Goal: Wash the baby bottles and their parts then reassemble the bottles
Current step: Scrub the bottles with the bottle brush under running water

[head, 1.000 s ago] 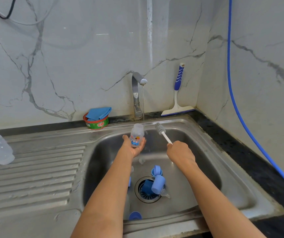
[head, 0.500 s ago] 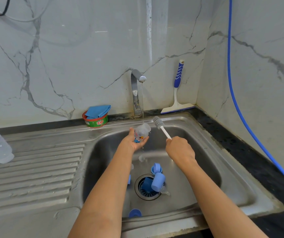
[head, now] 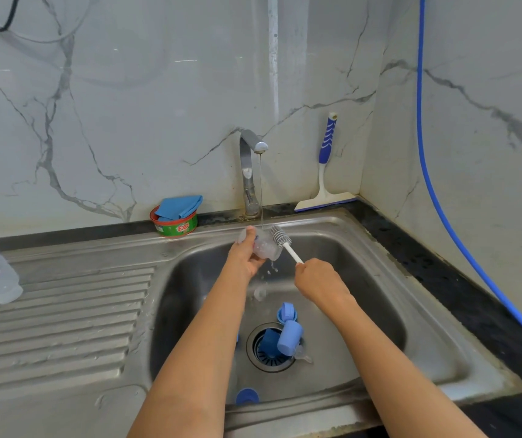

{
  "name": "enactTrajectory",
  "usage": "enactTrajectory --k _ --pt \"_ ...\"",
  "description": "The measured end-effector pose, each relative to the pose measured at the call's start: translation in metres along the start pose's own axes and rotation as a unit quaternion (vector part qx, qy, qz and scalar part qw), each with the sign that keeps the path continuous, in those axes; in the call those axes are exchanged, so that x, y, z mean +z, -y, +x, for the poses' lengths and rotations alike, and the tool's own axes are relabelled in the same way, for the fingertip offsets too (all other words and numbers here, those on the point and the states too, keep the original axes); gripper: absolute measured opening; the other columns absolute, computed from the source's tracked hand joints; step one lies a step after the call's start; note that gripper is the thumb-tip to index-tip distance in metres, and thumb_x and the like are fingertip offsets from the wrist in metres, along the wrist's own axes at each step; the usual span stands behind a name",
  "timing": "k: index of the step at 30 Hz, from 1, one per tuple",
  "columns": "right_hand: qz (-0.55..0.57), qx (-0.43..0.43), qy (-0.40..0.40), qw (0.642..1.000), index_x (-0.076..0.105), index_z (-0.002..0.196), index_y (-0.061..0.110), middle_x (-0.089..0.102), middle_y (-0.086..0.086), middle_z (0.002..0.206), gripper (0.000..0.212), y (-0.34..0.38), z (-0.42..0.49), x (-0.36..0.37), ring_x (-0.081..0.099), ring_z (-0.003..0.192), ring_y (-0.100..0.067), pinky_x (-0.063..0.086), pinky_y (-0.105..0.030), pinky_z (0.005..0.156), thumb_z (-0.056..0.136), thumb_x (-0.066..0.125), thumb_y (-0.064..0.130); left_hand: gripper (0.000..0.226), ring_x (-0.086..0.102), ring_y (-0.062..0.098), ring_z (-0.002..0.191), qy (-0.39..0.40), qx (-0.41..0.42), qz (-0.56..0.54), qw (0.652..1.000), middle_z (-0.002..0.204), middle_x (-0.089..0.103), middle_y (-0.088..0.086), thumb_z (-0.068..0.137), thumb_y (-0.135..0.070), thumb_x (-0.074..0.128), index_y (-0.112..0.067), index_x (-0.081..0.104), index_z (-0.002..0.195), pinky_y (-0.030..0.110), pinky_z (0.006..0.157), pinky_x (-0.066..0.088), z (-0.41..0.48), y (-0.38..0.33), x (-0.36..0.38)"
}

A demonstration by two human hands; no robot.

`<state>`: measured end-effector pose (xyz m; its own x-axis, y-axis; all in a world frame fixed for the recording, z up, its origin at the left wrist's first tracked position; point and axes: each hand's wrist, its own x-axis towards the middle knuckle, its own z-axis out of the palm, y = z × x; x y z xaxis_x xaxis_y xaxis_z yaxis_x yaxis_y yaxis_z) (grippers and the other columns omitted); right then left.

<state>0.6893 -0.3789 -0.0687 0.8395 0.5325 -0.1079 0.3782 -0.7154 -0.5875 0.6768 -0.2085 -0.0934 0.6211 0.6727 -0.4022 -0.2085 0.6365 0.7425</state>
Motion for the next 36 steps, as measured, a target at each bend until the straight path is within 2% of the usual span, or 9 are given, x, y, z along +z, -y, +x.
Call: enactTrajectory --k 5,8,12,16,18,24,29,32,36 --pt "0.009 0.012 0.039 0.999 0.049 0.095 0.007 0.053 -0.009 0.090 0.023 0.002 -0.002 0.000 0.044 0.059 -0.013 0.032 -0.024 0.048 0.100 0.035 0.024 0.046 0.060 0.029 0.103 -0.040 0.042 0.005 0.998 0.112 0.059 0.013 0.088 -0.019 0.068 -0.008 0.048 0.128 0.055 0.093 0.050 0.001 0.004 0.001" --pt "0.008 0.011 0.050 0.999 0.051 0.099 0.006 0.053 -0.010 0.092 0.024 0.005 -0.004 0.004 0.047 0.063 -0.016 0.032 -0.024 0.048 0.101 0.035 0.023 0.047 0.059 0.026 0.096 -0.066 0.073 0.010 0.995 0.110 0.058 0.011 0.087 -0.016 0.069 -0.010 0.048 0.129 0.050 0.091 0.052 0.000 0.003 0.000" --pt "0.024 0.029 0.048 0.998 0.054 0.114 0.000 0.051 -0.008 0.087 0.033 0.006 -0.004 0.002 0.050 0.067 -0.018 0.033 -0.024 0.048 0.102 0.034 0.024 0.041 0.060 0.017 0.083 -0.025 0.114 0.084 0.990 0.099 0.059 0.003 0.089 -0.017 0.067 -0.016 0.050 0.126 0.039 0.080 0.056 -0.009 0.005 -0.001" --pt "0.026 0.014 0.086 0.996 0.052 0.118 -0.002 0.049 -0.009 0.092 0.033 0.012 -0.011 0.004 0.039 0.057 -0.013 0.033 -0.022 0.048 0.101 0.031 0.018 0.041 0.061 0.020 0.093 -0.050 0.159 0.080 0.983 0.117 0.057 0.008 0.087 -0.020 0.069 -0.024 0.052 0.125 0.036 0.075 0.057 -0.008 -0.002 -0.005" --pt "0.029 0.017 0.093 0.995 0.052 0.117 -0.001 0.048 -0.007 0.082 0.032 0.013 -0.011 0.005 0.040 0.056 -0.013 0.032 -0.022 0.047 0.101 0.031 0.018 0.043 0.060 0.021 0.097 -0.065 0.183 0.079 0.978 0.120 0.056 0.008 0.087 -0.020 0.069 -0.025 0.052 0.126 0.034 0.074 0.057 -0.010 -0.002 -0.005" --pt "0.056 0.041 0.097 0.993 0.052 0.108 0.004 0.043 -0.003 0.072 0.029 0.008 -0.008 0.004 0.039 0.054 -0.012 0.031 -0.023 0.047 0.101 0.033 0.025 0.037 0.055 0.021 0.105 0.081 0.203 0.163 0.962 0.129 0.053 0.011 0.092 -0.011 0.062 -0.024 0.051 0.126 0.037 0.089 0.053 -0.015 -0.007 -0.015" --pt "0.040 0.018 0.093 0.995 0.048 0.094 0.006 0.047 -0.004 0.073 0.023 0.015 -0.014 0.008 0.042 0.054 -0.014 0.032 -0.025 0.045 0.099 0.034 0.023 0.054 0.053 0.017 0.098 -0.008 0.165 0.123 0.979 0.122 0.049 0.010 0.092 -0.032 0.063 -0.021 0.033 0.136 0.030 0.078 0.050 -0.019 -0.013 -0.009" --pt "0.033 0.010 0.093 0.995 0.048 0.094 0.006 0.045 -0.003 0.073 0.023 0.014 -0.016 0.008 0.041 0.054 -0.013 0.030 -0.024 0.045 0.100 0.034 0.023 0.074 0.054 0.022 0.106 -0.060 0.149 0.124 0.979 0.121 0.047 0.011 0.077 -0.030 0.079 -0.020 0.025 0.125 0.036 0.094 0.050 -0.021 -0.007 -0.009" --pt "0.028 0.006 0.089 0.996 0.049 0.093 0.007 0.047 -0.003 0.075 0.025 0.015 -0.015 0.012 0.042 0.057 -0.013 0.032 -0.025 0.047 0.099 0.035 0.027 0.063 0.058 0.024 0.104 -0.117 0.131 0.051 0.983 0.122 0.056 0.012 0.079 -0.030 0.077 -0.009 0.042 0.126 0.037 0.091 0.051 -0.019 0.002 -0.016"
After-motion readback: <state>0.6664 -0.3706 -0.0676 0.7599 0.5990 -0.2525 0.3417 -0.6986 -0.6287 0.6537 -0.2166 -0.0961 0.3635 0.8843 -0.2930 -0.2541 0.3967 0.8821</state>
